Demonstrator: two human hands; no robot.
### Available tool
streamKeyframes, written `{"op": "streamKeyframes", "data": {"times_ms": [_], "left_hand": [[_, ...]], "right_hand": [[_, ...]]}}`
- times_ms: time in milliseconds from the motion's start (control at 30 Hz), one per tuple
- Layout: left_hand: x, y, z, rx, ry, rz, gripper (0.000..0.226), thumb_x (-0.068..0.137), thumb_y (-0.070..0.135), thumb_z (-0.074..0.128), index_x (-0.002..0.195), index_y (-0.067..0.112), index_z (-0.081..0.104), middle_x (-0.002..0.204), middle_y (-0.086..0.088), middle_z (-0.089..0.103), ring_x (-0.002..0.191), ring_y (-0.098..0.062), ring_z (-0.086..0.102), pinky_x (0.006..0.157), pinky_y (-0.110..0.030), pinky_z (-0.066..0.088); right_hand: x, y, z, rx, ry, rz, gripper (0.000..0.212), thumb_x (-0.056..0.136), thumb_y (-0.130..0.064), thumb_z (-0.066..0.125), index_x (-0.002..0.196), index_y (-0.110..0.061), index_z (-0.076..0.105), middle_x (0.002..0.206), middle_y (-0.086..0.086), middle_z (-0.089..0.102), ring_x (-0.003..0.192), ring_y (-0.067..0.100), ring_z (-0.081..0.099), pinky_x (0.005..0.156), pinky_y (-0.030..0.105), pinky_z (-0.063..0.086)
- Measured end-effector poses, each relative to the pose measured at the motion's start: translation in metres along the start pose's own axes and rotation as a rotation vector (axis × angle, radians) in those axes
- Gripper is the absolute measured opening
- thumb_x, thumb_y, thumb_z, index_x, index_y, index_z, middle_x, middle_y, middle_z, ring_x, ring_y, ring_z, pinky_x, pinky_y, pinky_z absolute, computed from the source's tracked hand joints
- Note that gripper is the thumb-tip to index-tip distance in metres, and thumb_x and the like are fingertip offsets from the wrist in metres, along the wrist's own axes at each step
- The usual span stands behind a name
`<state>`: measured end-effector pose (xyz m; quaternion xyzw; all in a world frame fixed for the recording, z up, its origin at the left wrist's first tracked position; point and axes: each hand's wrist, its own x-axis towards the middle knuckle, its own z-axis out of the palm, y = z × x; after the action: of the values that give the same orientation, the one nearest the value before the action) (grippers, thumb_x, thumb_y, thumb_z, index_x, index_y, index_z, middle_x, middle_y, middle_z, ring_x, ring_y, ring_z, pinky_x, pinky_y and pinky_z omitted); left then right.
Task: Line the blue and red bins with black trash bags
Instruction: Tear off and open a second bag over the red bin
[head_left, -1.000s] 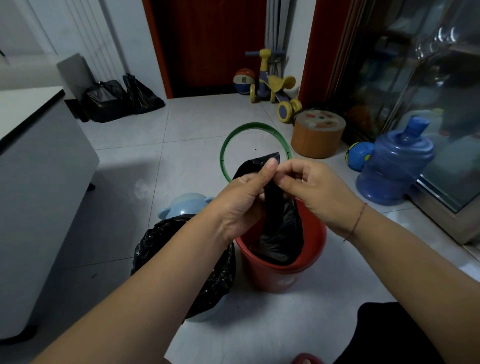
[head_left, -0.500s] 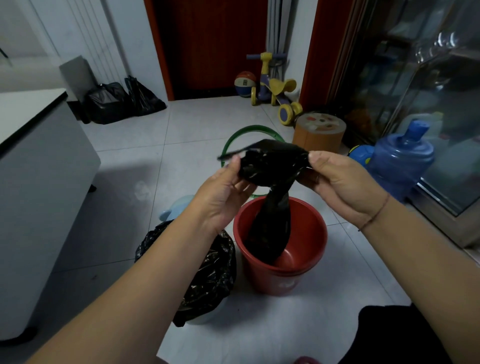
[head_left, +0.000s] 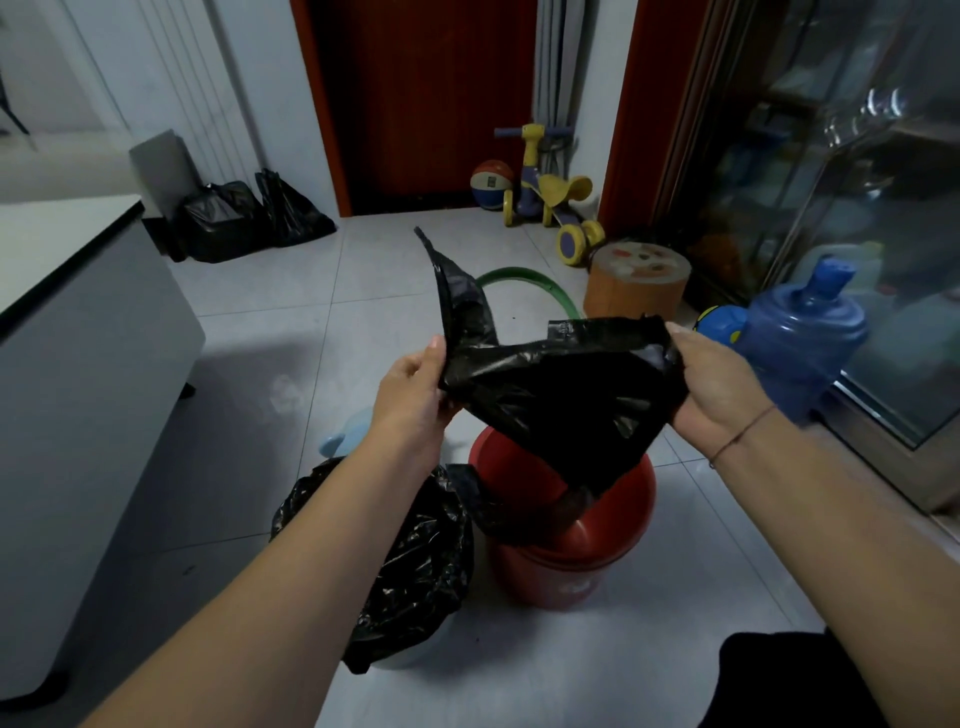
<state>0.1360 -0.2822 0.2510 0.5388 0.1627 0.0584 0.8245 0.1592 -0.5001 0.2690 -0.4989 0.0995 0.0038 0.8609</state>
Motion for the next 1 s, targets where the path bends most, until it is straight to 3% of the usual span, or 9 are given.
{"op": "streamKeyframes", "data": {"times_ms": [67,133,233,333,467,533,667,800,1000], "left_hand": [[-0.001,-0.002,0.0,0.28,0.161,0.08,0.031,0.092,0.045,0.052,0.095,0.013,0.048,0.077,0.003,0.056,0.071,-0.012,0.055,0.062,-0.023,0.043],[-0.004,-0.004,-0.002,0.555,0.337,0.388,0.036,0.09,0.048,0.053,0.106,0.017,0.041,0.097,0.001,0.046,0.09,-0.018,0.05,0.077,-0.028,0.045],[-0.017,0.003,0.007,0.711,0.041,0.806,0.03,0.09,0.048,0.05,0.1,0.02,0.049,0.096,0.002,0.052,0.09,-0.014,0.052,0.079,-0.025,0.045],[-0.025,-0.003,0.015,0.768,-0.447,0.432,0.034,0.09,0.05,0.048,0.091,0.02,0.066,0.084,0.009,0.067,0.077,0.003,0.06,0.074,-0.021,0.045],[-0.028,-0.008,0.008,0.443,-0.697,-0.146,0.022,0.087,0.026,0.061,0.086,0.009,0.075,0.07,-0.002,0.07,0.055,-0.006,0.062,0.056,-0.018,0.051],[-0.026,-0.006,0.008,0.296,-0.715,-0.211,0.017,0.085,0.018,0.061,0.084,0.013,0.077,0.067,0.004,0.07,0.056,-0.002,0.063,0.053,-0.016,0.051],[-0.028,-0.006,0.013,0.265,-0.778,-0.308,0.034,0.075,0.038,0.063,0.095,0.012,0.072,0.068,0.007,0.067,0.062,-0.004,0.061,0.063,-0.021,0.053],[-0.036,-0.009,0.019,0.206,-0.863,-0.394,0.021,0.076,0.02,0.064,0.089,0.005,0.071,0.078,-0.006,0.073,0.069,-0.013,0.069,0.068,-0.024,0.056],[-0.034,-0.021,0.026,0.136,-0.556,-0.349,0.034,0.064,0.022,0.073,0.088,-0.002,0.071,0.081,-0.014,0.072,0.07,-0.02,0.069,0.071,-0.027,0.058]], "right_hand": [[0.0,0.0,-0.001,-0.095,-0.041,-0.07,0.021,0.099,-0.012,0.039,0.085,-0.011,0.055,0.081,0.008,0.055,0.074,0.017,0.055,0.077,0.032,0.046],[-0.003,0.0,-0.001,-0.182,-0.139,-0.133,0.024,0.099,-0.013,0.04,0.078,-0.015,0.052,0.074,0.002,0.055,0.069,0.012,0.053,0.072,0.029,0.045],[-0.008,0.001,0.002,-0.236,-0.277,-0.179,0.012,0.095,-0.016,0.046,0.087,-0.013,0.055,0.075,0.001,0.059,0.068,0.008,0.057,0.07,0.024,0.049],[-0.01,0.0,0.006,-0.188,-0.419,-0.165,0.01,0.084,-0.022,0.056,0.089,-0.013,0.055,0.075,0.0,0.063,0.068,0.008,0.06,0.066,0.021,0.053],[-0.012,-0.004,0.007,-0.205,-0.457,-0.173,0.013,0.08,-0.023,0.06,0.088,-0.013,0.057,0.072,-0.001,0.066,0.064,0.008,0.061,0.062,0.02,0.054],[-0.01,-0.005,0.005,-0.214,-0.421,-0.18,0.012,0.079,-0.022,0.061,0.086,-0.013,0.057,0.071,-0.001,0.066,0.063,0.008,0.062,0.061,0.019,0.053],[-0.006,-0.002,0.007,-0.207,-0.397,-0.165,0.013,0.077,-0.02,0.062,0.086,-0.012,0.058,0.071,0.0,0.067,0.064,0.009,0.062,0.062,0.02,0.054],[-0.006,0.004,0.011,-0.203,-0.424,-0.141,0.017,0.075,-0.025,0.067,0.085,-0.013,0.06,0.071,0.001,0.068,0.065,0.01,0.064,0.062,0.022,0.054],[-0.006,0.011,0.005,-0.861,0.037,-0.584,0.019,0.084,-0.033,0.066,0.086,-0.017,0.056,0.07,0.001,0.052,0.061,0.01,0.046,0.063,0.03,0.042]]}}
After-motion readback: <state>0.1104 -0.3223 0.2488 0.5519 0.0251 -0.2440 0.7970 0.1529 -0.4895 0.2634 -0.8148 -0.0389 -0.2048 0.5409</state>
